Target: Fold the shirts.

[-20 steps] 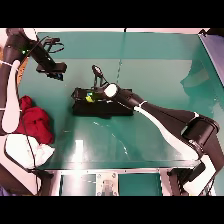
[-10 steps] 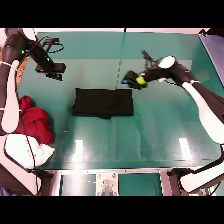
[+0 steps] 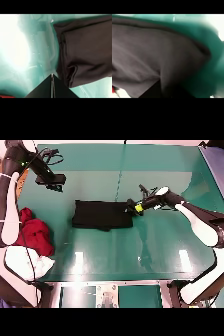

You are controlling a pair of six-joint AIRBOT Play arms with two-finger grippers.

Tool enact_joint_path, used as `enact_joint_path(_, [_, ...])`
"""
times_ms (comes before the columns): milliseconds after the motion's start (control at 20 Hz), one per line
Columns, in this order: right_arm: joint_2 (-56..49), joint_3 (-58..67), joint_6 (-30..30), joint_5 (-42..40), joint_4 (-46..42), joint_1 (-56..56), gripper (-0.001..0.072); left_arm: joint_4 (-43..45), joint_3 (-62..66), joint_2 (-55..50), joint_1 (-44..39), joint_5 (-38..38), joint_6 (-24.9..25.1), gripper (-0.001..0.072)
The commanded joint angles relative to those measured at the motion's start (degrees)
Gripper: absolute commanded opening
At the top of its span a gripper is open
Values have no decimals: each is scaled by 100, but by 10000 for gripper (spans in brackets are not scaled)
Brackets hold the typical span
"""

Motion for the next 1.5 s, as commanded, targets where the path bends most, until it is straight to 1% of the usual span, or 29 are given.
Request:
enact_joint_path(0, [-52, 297, -264, -136, 516, 122, 15, 0, 4, 0, 2, 7, -4, 22])
enact_joint_path(100, [275, 435, -131, -136, 291, -341, 14, 0, 4, 0, 2, -55, -4, 22])
enact_joint_path(150, [535, 428, 24, -94, 9, -695, 14, 0, 4, 0, 2, -90, -4, 22])
enact_joint_path(300, [1316, 409, 660, 352, -1331, -1989, 13, 0, 4, 0, 2, -92, -4, 23])
enact_joint_path(400, [1801, 382, 859, 721, -2026, -3060, 13, 0, 4, 0, 2, -87, -7, 23])
enact_joint_path(600, [2575, 48, 870, 866, -2439, -5346, 13, 0, 4, 0, 2, -87, -7, 23])
enact_joint_path(700, [2767, -133, 828, 949, -2610, -6492, 13, -2, 4, 0, 2, -85, -7, 23])
enact_joint_path(900, [2830, -723, 452, 1093, -2688, -8439, 13, -70, 4, 0, 2, -17, -13, 22])
enact_joint_path(1000, [2822, -1204, 273, 1001, -2708, -9090, 13, -164, 4, 0, 2, 26, -26, 22])
enact_joint_path(1100, [2820, -1733, 269, 828, -2828, -9436, 13, -291, 4, 0, 2, 46, -26, 22])
enact_joint_path(1300, [2820, -2293, 271, 522, -3416, -9482, 21, -391, 4, 0, 2, 50, -24, 23])
enact_joint_path(1350, [2820, -2293, 273, 555, -3517, -9482, 242, -389, 4, 0, 2, 61, -22, 23])
enact_joint_path(1400, [2820, -2234, 282, 673, -3648, -9482, 558, -391, 4, 0, 2, 85, -17, 23])
enact_joint_path(1450, [2820, -2072, 396, 929, -3899, -9482, 597, -391, 4, 0, 2, 120, -9, 22])
